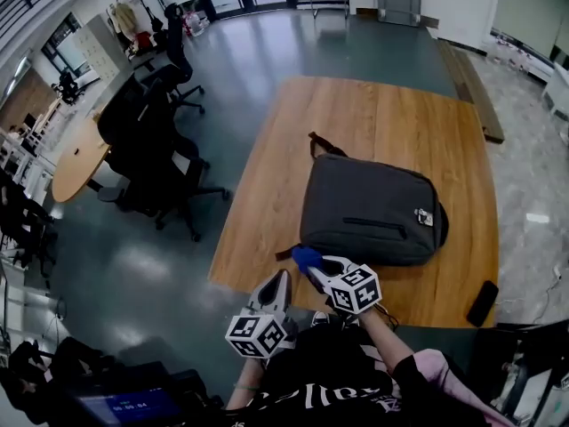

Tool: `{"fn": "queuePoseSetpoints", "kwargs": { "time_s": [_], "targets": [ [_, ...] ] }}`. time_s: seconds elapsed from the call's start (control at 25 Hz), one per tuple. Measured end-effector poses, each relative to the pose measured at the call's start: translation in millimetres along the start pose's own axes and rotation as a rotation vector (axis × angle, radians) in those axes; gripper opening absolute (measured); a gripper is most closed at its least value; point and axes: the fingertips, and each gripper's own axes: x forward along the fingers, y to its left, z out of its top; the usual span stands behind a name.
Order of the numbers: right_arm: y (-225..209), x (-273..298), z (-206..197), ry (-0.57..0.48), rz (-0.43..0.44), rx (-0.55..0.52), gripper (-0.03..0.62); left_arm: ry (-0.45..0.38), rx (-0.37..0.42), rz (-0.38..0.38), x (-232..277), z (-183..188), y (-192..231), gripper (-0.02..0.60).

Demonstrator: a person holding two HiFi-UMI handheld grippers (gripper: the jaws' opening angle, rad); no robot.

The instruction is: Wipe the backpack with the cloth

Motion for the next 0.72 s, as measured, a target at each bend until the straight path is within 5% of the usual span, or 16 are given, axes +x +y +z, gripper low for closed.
{"fn": "queuePoseSetpoints", "kwargs": {
  "time_s": [0.72],
  "targets": [
    [-83.1,-135.3,-32.3,-0.160,-0.379,0.187,0.067,0.195,0.065,-0.352,61.6,-36.6,-70.7,-0.002]
  ]
}}
